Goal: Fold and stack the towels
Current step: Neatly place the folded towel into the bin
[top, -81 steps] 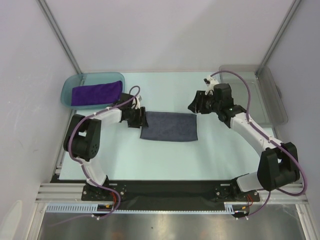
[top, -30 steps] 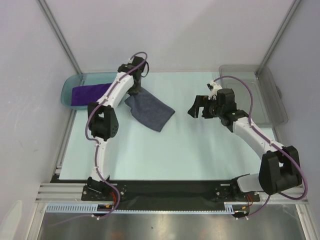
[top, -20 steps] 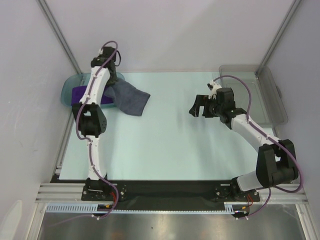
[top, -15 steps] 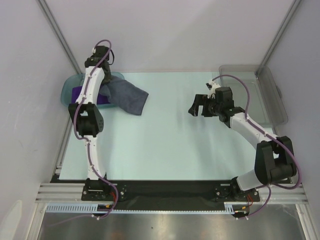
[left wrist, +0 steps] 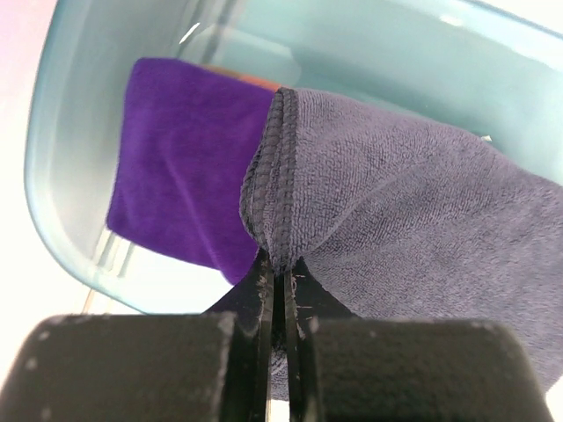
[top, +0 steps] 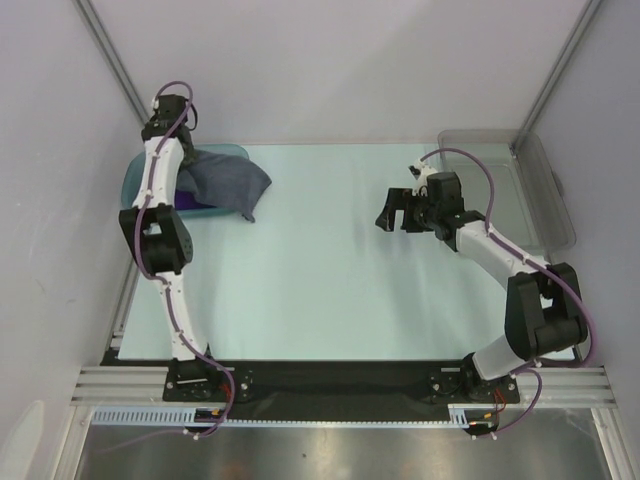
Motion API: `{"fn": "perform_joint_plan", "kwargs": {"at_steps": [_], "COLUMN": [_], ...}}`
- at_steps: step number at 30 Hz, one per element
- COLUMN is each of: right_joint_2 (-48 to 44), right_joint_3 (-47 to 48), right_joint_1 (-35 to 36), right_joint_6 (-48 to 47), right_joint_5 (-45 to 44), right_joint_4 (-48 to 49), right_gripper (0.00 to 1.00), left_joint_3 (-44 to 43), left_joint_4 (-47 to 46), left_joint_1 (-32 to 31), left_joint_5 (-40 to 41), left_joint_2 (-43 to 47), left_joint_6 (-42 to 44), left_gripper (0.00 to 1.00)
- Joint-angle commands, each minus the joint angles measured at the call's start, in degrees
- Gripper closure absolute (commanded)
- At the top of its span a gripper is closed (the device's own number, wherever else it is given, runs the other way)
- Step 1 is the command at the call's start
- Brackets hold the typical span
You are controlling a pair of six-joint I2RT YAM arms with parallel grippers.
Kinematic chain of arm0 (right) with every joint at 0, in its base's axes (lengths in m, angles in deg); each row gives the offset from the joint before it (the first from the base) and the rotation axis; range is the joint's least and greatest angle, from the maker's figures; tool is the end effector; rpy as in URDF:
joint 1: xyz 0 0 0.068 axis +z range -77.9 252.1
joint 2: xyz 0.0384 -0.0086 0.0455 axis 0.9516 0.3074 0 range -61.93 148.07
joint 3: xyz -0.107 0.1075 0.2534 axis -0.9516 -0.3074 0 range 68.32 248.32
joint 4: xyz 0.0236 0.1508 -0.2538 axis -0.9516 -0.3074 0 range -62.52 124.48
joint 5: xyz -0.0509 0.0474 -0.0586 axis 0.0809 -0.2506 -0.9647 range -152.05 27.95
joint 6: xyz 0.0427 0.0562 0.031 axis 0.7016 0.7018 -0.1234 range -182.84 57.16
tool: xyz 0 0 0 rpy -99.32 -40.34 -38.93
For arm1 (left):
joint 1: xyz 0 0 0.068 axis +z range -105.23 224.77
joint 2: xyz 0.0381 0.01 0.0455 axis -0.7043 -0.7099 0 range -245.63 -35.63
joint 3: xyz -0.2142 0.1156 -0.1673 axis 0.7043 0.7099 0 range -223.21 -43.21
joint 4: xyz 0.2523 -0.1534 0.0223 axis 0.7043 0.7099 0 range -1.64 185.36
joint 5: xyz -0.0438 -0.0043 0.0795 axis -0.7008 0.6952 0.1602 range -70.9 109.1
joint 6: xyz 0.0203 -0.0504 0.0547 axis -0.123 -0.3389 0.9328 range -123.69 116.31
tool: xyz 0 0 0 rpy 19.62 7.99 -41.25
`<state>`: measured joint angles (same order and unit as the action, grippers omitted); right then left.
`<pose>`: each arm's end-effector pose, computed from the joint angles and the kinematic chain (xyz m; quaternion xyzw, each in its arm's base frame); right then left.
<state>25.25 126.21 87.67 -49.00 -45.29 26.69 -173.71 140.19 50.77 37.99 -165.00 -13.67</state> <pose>0.3706 0.1230 0.2323 -0.0783 0.8846 0.2381 0.3932 0.5635 0.0806 0.2957 -0.1837 0.9123 0.1430 0.3369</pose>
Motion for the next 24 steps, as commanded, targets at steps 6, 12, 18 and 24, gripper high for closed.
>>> {"fn": "perform_joint_plan", "kwargs": {"at_steps": [6,12,18,24], "right_joint_2": [0.9,1.0,2.1,2.3], "right_joint_3": [2.6,2.7,4.1,4.5], "right_joint_1": [0.3,0.2,0.2,-0.5], "right_joint_6": [-0.9,-1.4,-1.8,-2.2], "right_joint_5": [-0.4,-0.8,-0.4,-0.6], "right_joint_4": [2.0,1.8,1.6,1.0], "right_gripper": [0.0,0.0,0.0,0.0], "left_joint_3": [3.1,5.0,7.4,13.2], "left_joint_4": [-4.0,-5.4,-8.5,-14.9], "left_joint_1": [3.3,6.0,7.4,8.3], "left_joint_5": [3.3,3.1,5.4,9.4], "left_joint_2": [7.2,6.8,6.0,7.1], "left_joint_6": [2.1,1.8,1.7,1.1], "left_gripper": [1.0,1.0,1.0,1.0]}}
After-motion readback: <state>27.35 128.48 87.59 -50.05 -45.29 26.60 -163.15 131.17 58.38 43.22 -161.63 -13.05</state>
